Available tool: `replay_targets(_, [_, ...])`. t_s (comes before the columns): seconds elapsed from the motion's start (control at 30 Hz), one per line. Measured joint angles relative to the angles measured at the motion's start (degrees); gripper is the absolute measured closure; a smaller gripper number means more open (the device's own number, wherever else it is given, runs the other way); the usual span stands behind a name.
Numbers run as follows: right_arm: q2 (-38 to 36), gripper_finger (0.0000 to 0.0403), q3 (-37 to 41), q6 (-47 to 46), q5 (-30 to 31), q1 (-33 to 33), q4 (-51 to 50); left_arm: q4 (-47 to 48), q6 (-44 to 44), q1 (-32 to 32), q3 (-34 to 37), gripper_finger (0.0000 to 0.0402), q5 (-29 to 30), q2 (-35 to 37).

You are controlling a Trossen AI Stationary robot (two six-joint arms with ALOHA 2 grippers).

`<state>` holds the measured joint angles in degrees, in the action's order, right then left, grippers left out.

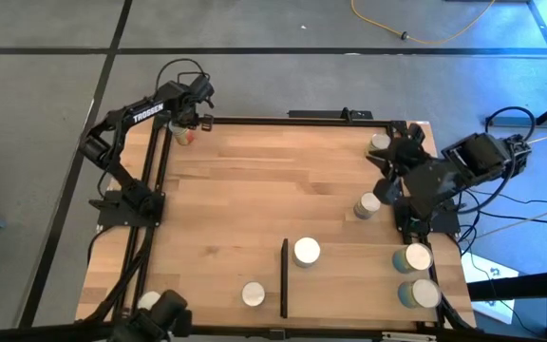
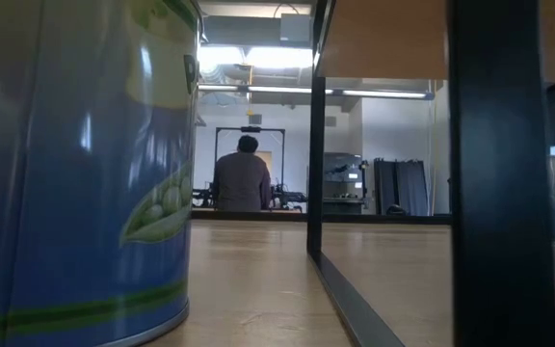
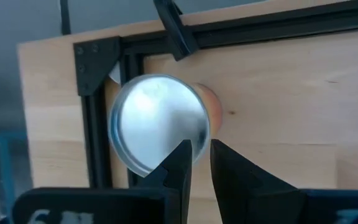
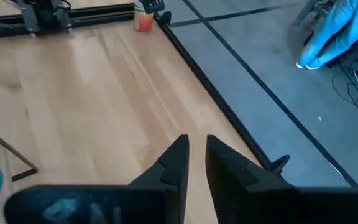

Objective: Pick and place cans onto a shelf
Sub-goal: Put the canned pineapple on the shelf

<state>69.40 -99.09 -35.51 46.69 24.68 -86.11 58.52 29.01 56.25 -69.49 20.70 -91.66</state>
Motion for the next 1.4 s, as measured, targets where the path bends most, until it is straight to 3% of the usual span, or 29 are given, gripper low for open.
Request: replay_targets(1.4, [-0.02, 0.0346, 0.00, -0.15, -0.27, -1.41, 0.07, -2.92, -3.06, 2.14, 0.00, 0.0349, -2.30, 0.00])
